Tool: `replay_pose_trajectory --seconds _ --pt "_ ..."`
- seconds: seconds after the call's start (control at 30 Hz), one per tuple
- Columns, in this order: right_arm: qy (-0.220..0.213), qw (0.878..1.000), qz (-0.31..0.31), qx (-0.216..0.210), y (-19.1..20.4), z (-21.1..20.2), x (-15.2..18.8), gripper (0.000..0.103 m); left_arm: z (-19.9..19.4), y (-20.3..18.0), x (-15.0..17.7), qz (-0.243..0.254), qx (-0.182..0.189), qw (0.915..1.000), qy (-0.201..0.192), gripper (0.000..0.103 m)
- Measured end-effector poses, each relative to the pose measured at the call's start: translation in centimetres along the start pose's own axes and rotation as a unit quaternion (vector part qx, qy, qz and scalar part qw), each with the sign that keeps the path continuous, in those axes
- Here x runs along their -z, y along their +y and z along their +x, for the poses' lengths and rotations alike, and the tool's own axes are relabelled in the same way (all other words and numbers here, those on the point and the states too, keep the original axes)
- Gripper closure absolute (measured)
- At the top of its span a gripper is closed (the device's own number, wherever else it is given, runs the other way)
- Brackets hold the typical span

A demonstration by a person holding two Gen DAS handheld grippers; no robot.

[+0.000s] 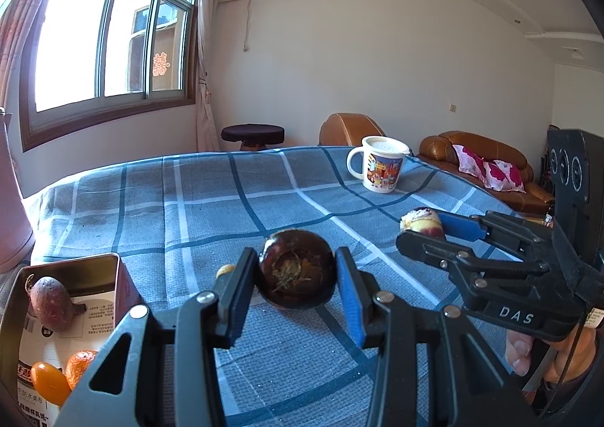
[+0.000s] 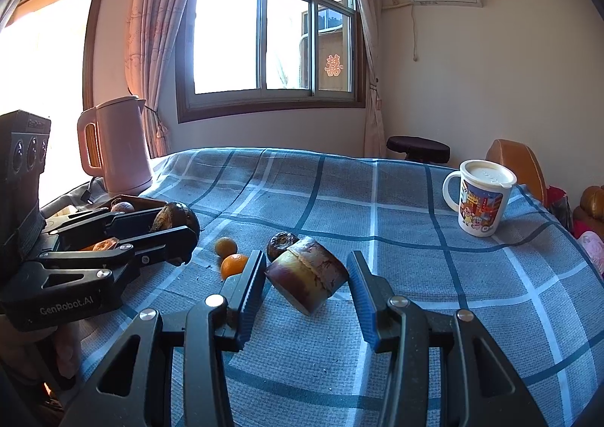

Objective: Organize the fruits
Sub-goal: 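Lift the brown fruit with the left tool while the right tool lifts the purple piece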

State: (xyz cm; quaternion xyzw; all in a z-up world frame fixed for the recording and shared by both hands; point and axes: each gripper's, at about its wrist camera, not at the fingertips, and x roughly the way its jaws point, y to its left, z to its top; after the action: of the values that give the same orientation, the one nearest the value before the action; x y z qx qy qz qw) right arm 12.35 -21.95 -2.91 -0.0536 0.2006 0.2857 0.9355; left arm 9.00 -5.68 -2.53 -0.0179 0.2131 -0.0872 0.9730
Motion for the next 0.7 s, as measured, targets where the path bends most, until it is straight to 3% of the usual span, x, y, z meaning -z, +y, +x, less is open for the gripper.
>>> replay_pose_trajectory --seconds 0.7 --pt "-0.033 0.999 -0.005 0.006 0.2 -1.2 0.1 0.057 -1.4 -0.8 0.2 0.02 -0.018 0.9989 -0.037 0.059"
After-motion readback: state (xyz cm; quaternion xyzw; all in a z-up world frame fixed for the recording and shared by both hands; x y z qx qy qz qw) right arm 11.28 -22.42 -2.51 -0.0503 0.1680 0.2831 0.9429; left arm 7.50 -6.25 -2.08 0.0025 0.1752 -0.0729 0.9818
